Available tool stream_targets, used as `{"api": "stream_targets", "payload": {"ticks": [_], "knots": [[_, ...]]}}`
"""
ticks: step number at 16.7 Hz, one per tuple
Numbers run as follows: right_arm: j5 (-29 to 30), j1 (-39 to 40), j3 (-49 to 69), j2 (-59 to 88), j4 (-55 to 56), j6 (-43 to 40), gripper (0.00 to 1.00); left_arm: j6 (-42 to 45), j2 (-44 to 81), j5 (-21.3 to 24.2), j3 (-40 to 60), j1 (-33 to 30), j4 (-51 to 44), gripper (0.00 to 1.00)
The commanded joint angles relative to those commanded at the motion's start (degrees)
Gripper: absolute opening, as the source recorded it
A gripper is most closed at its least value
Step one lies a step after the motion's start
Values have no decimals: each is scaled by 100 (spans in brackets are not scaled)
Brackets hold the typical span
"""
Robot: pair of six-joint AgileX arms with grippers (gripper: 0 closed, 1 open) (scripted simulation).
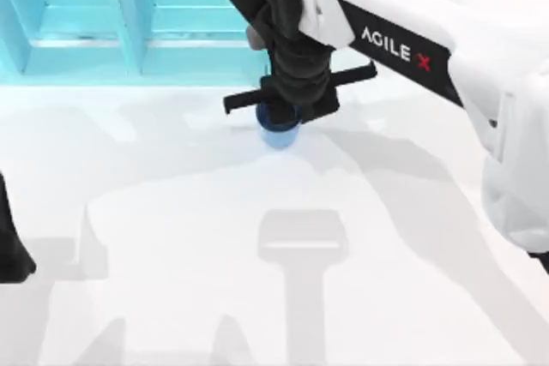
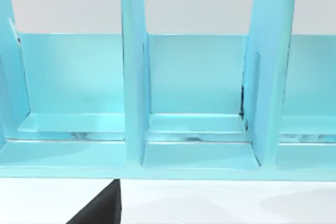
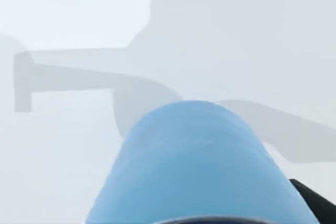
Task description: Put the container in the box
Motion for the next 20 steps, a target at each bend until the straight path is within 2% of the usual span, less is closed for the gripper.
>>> {"api": "stream_targets", "payload": {"ticks": [6, 10, 15, 20], "knots": [[-1016, -2300, -1660, -1618, -140, -2687, 0, 0, 0, 0, 0, 0, 0, 100], [-1425, -4046, -2538, -2715, -324, -4063, 0, 0, 0, 0, 0, 0, 0, 100], [-1589, -5843, -3437, -3762, -748, -5001, 0, 0, 0, 0, 0, 0, 0, 100], [-1567, -6775, -3917, -4320, -1083, -5387, 0, 0, 0, 0, 0, 0, 0, 100]]}}
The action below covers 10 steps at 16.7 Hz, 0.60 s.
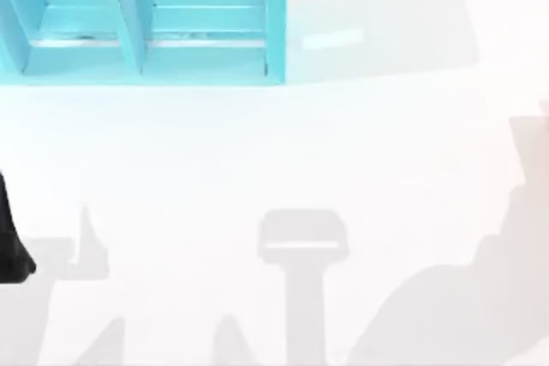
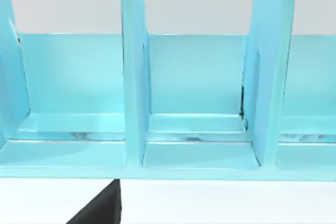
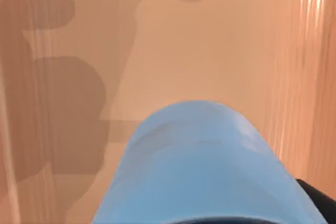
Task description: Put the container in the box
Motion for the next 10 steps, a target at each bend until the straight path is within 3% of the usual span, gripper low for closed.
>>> {"api": "stream_targets", "payload": {"ticks": [10], "knots": [[12, 22, -392, -31, 344, 51, 0, 0, 0, 0, 0, 0, 0, 100]]}}
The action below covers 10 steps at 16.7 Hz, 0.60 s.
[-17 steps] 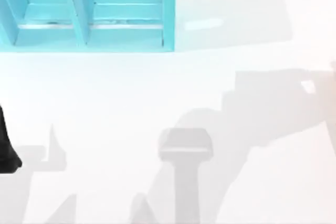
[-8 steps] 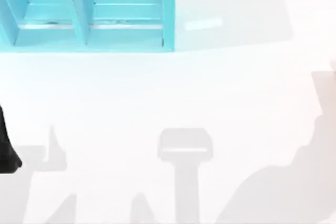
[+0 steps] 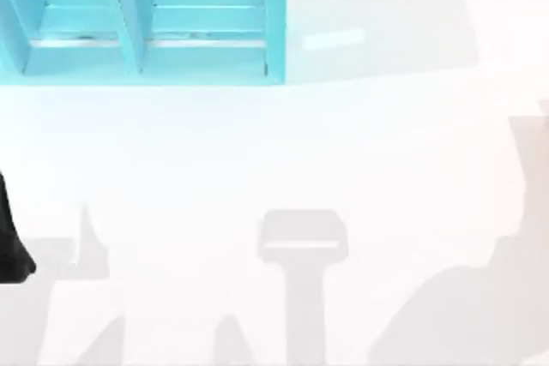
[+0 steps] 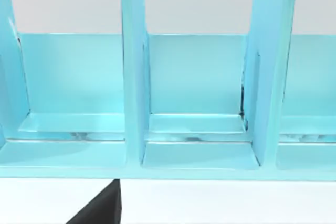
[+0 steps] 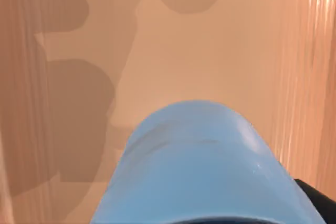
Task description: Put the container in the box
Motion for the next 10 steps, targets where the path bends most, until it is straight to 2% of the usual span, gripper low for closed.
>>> {"api": "stream_targets", "payload": {"ticks": [6, 10], "knots": [[12, 106, -968, 29, 1018, 114, 0, 0, 0, 0, 0, 0, 0, 100], [11, 122, -1037, 43, 1086, 131, 0, 0, 0, 0, 0, 0, 0, 100]]}}
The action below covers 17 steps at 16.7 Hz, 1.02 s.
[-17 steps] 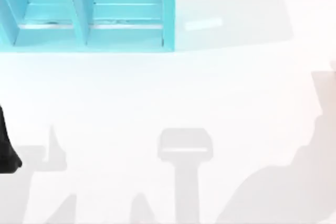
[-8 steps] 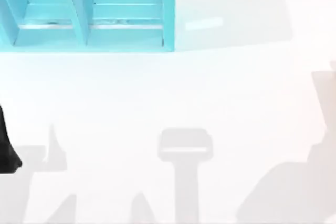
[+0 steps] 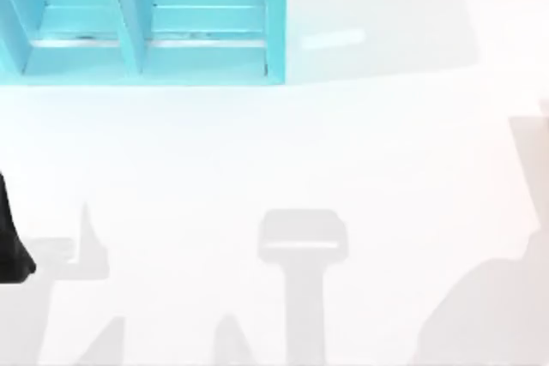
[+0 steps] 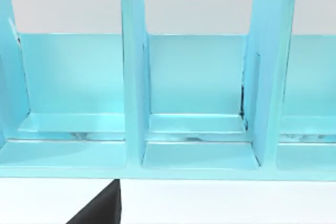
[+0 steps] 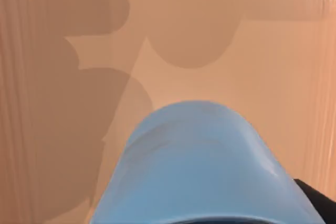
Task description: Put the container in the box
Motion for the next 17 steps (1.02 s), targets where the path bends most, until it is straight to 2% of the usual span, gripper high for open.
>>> {"api": "stream_targets", "payload": {"ticks": [1, 14, 17], "knots": [[0, 0, 0, 0, 0, 0, 0, 0, 0, 0, 0, 0, 0, 100], [0, 0, 0, 0, 0, 0, 98, 0, 0, 0, 0, 0, 0, 100], [0, 0, 0, 0, 0, 0, 100, 0, 0, 0, 0, 0, 0, 100]]}}
